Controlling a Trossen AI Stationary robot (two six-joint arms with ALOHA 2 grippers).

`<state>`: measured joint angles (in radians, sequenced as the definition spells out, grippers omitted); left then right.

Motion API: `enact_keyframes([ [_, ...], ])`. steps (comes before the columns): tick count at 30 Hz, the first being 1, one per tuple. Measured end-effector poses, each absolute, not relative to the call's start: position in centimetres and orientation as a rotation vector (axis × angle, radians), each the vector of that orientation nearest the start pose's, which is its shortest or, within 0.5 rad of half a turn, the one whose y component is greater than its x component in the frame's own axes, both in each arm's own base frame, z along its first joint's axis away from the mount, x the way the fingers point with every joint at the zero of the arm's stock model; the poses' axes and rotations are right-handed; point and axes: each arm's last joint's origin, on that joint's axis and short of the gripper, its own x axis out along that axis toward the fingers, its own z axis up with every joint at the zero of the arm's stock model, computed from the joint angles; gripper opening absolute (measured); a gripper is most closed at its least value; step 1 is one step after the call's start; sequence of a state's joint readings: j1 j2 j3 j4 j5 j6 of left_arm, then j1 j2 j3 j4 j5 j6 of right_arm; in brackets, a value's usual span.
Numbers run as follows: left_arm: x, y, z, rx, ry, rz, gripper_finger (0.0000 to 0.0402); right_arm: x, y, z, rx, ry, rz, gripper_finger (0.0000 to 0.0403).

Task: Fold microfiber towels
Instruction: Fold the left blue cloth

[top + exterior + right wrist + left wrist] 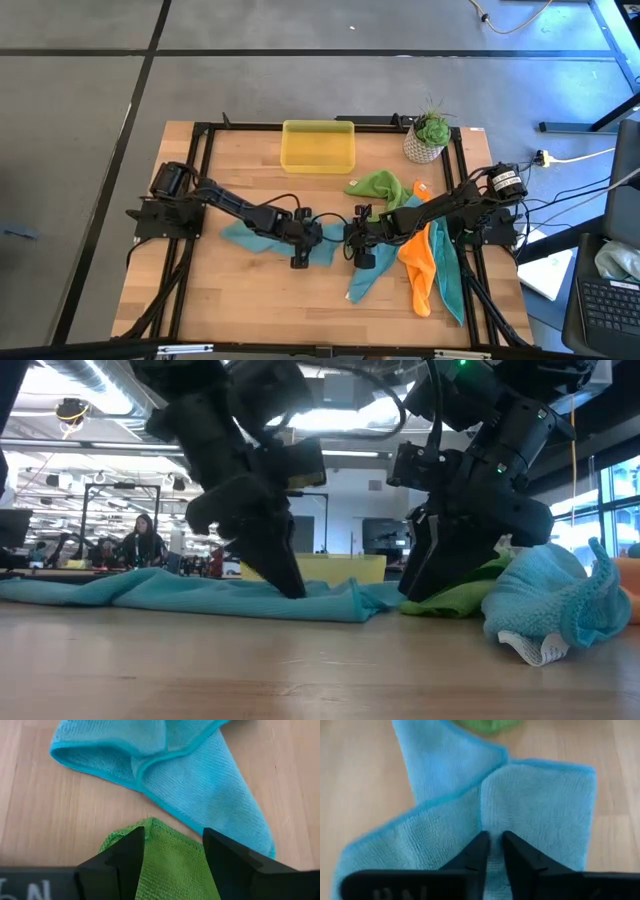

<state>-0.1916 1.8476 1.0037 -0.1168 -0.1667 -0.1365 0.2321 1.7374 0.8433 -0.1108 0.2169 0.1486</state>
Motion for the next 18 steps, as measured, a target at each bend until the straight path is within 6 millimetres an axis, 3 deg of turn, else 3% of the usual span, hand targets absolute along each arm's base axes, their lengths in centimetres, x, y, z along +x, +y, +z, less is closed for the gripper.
enact_keyframes([
  [3,34.7,-6.9,13.9,0.050,0.937,0.051,0.0007,30.8,6.6,12.9,-0.090,0.985,-0.060,0.0204],
  [11,34.0,-9.6,14.6,0.023,0.902,0.039,0.0001,30.6,6.1,12.8,-0.145,0.996,-0.131,0.0204],
  [18,32.7,-13.2,15.4,-0.036,0.861,0.021,0.0000,30.9,5.1,12.8,-0.152,0.995,-0.147,0.0204],
])
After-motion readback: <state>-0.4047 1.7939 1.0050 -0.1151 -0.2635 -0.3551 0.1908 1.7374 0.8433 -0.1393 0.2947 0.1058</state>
